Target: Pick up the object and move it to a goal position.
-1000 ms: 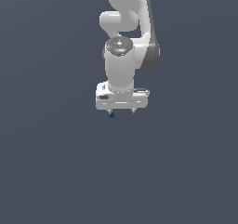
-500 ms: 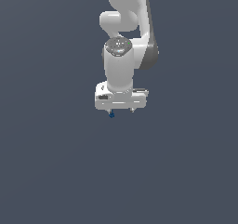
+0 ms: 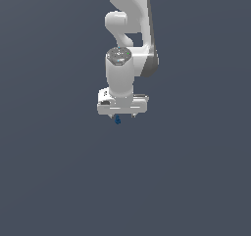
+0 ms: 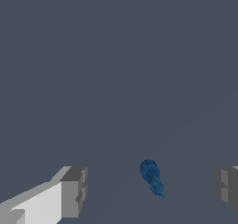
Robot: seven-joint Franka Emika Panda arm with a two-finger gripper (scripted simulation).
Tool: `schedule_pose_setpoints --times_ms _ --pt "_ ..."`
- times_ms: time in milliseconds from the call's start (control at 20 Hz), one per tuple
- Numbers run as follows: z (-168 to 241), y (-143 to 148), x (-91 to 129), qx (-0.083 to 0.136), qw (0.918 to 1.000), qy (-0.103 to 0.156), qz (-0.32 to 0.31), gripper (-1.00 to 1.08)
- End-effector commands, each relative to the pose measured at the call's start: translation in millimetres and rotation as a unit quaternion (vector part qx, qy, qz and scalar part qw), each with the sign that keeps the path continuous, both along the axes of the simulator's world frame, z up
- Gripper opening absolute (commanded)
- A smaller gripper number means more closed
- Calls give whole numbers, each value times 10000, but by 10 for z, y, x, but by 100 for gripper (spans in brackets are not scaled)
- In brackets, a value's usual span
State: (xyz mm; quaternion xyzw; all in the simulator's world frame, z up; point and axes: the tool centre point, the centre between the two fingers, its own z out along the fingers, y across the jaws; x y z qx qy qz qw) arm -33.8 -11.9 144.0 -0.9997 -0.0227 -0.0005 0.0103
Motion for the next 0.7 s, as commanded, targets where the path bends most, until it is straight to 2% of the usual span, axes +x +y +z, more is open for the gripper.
schedule_pose_setpoints --times_ms 0,350,650 --pt "-126 -79 -129 -26 10000 1 34 100" --pt "-400 -249 -461 -81 9999 0 121 100" --pt "-504 -312 -609 -101 9998 1 158 100"
